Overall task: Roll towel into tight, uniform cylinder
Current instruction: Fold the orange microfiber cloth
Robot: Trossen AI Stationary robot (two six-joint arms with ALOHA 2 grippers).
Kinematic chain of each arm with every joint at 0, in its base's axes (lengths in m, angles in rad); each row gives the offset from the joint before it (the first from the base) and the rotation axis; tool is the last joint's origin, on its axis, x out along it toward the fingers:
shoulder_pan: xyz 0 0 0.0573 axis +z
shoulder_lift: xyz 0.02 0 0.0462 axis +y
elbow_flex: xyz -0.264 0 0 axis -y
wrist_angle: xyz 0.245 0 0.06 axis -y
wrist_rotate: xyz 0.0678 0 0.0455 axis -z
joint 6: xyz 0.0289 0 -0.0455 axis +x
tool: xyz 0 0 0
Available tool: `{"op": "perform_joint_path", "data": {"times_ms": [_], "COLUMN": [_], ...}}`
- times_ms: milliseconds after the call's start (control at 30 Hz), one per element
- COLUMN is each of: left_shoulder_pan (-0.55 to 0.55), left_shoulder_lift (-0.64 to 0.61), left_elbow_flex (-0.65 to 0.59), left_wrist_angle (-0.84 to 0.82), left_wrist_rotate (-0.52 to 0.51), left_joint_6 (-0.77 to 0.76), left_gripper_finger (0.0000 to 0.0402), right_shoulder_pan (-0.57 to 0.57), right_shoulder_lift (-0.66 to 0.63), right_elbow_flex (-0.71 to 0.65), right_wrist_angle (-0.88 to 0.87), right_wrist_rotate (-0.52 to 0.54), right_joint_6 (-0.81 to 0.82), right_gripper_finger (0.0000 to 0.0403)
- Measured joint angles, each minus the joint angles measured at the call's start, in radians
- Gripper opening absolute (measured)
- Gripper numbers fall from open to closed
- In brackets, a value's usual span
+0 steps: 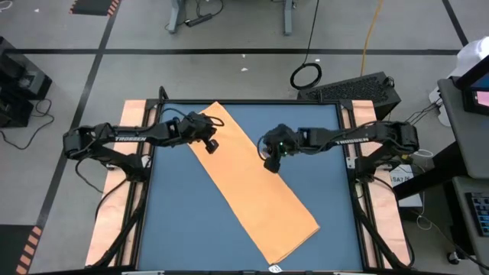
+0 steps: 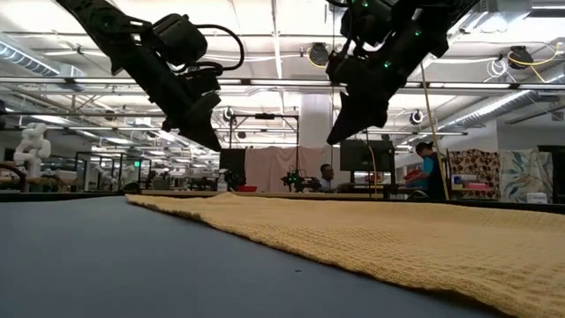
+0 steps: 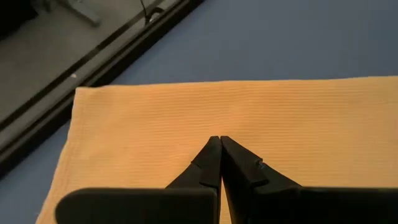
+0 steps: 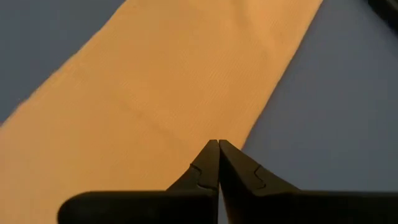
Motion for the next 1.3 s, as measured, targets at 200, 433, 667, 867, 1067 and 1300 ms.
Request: {"op": "perform_joint_path", "data": {"times_ms": [200, 433, 667, 867, 1067, 1300], "left_shoulder_pan": [-0.016, -0.073, -0.209, -0.312, -0.389, -0.511], "left_shoulder_lift": [0.000, 0.000, 0.000, 0.000, 0.001, 0.001], "left_elbow_flex": [0.000, 0.000, 0.000, 0.000, 0.000, 0.000], "left_wrist_angle": [-0.028, 0.020, 0.068, 0.103, 0.110, 0.118], "left_wrist_rotate": [0.063, 0.222, 0.227, 0.188, 0.121, 0.035], "left_joint_6": [0.058, 0.088, 0.113, 0.109, 0.076, 0.002], "left_gripper_finger": [0.0011, 0.0011, 0.0011, 0.0011, 0.0011, 0.0011], "right_shoulder_pan": [0.025, 0.140, 0.325, 0.485, 0.607, 0.752], "right_shoulder_lift": [0.000, 0.000, 0.000, 0.000, 0.000, 0.000], "right_elbow_flex": [0.000, -0.007, -0.007, -0.008, -0.008, -0.008], "right_wrist_angle": [0.008, -0.053, -0.215, -0.402, -0.484, -0.470], "right_wrist_rotate": [-0.002, -0.006, -0.006, -0.009, -0.029, -0.026], "right_joint_6": [-0.068, -0.014, 0.248, 0.684, 0.893, 1.141], "right_gripper_finger": [0.0000, 0.0000, 0.0000, 0.0006, 0.0045, 0.0101]}}
